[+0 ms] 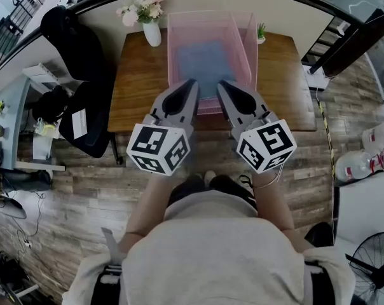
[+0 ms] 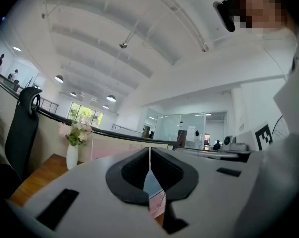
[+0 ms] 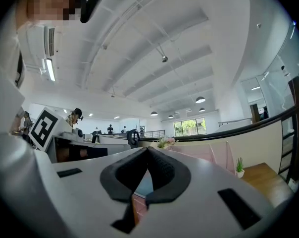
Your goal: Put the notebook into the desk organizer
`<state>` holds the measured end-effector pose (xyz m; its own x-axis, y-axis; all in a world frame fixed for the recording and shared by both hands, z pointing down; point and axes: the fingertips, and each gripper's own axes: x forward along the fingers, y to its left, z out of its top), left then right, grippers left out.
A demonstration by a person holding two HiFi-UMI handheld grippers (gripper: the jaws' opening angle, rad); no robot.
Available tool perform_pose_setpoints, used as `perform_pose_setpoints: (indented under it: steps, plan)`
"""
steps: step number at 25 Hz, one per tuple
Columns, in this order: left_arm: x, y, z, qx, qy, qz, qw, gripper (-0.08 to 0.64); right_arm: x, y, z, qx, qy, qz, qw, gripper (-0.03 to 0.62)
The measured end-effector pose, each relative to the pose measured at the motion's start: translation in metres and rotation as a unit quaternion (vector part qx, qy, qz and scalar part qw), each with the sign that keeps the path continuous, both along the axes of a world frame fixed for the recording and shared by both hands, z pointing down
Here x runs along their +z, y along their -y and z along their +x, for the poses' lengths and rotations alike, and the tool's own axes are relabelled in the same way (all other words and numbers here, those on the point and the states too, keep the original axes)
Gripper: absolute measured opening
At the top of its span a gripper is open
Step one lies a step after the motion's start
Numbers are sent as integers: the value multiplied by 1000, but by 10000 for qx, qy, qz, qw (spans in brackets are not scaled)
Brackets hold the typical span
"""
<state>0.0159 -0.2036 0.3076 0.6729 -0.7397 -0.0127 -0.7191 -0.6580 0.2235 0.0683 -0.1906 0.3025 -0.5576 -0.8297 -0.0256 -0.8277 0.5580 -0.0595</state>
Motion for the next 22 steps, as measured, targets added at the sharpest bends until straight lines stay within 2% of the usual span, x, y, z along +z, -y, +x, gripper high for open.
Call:
perform_pose_setpoints:
  steps: [5, 8, 13, 22]
  plan:
    - [4, -1, 8, 146, 79, -73, 9998, 12, 3, -2, -1, 22, -329, 35, 9995, 11]
    - [4, -2, 12, 232, 179, -37, 9996, 12, 9, -3, 0, 54, -312, -22, 9995, 11]
    - [11, -2, 18, 366, 617, 65, 9974, 11, 15, -2, 2, 44, -279, -64, 9996, 11]
    - [39, -2, 25, 591, 1008, -195, 9930, 11, 27, 2, 2, -6, -187, -192, 9996, 11]
